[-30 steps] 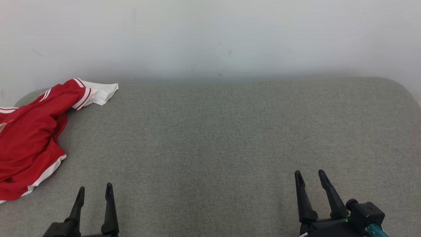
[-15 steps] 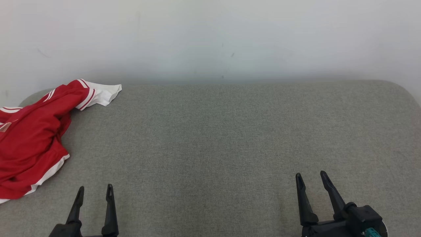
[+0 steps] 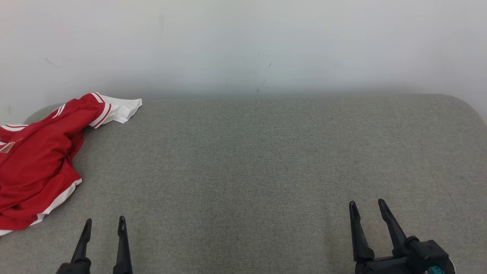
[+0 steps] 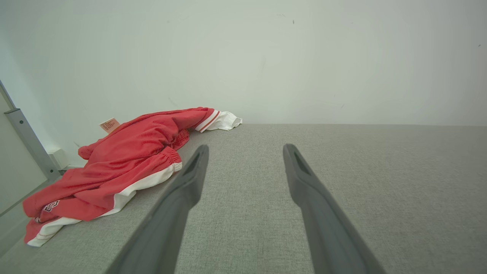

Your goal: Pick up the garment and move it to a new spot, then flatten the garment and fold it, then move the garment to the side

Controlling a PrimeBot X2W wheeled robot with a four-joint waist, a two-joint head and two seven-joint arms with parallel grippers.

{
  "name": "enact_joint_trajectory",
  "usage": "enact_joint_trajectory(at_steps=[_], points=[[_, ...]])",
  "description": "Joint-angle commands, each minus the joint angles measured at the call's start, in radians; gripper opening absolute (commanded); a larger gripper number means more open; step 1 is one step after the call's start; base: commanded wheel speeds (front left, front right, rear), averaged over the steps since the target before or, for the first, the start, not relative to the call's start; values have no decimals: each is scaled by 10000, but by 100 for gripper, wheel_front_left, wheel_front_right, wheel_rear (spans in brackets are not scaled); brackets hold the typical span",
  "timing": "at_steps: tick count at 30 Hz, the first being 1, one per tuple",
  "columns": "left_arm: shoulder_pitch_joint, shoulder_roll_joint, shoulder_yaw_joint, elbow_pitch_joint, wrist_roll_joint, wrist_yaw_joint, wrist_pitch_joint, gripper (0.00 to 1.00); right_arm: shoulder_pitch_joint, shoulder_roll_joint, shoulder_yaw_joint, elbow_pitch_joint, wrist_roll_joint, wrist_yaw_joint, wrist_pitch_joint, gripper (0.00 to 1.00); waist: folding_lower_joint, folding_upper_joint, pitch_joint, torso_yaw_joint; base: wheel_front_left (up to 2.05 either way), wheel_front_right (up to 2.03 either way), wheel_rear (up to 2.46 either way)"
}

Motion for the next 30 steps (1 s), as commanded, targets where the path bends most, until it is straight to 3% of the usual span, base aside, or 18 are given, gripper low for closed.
enact_joint_trajectory(at_steps=[1,22,30], points=[[106,-33,28,21,-59,-26,-33,100,90,13,-44,5,95,-21,-11,100,0,-1,0,4,0,0,0],[130,-94,83,63,-67,-63,-33,100,86,13,-139,85,372,-21,-9,100,0,-1,11,96,0,0,0],[59,-97,-4,136,-19,-5,-32,100,179,14,-154,104,450,-21,-9,100,0,-1,-43,642,0,0,0]])
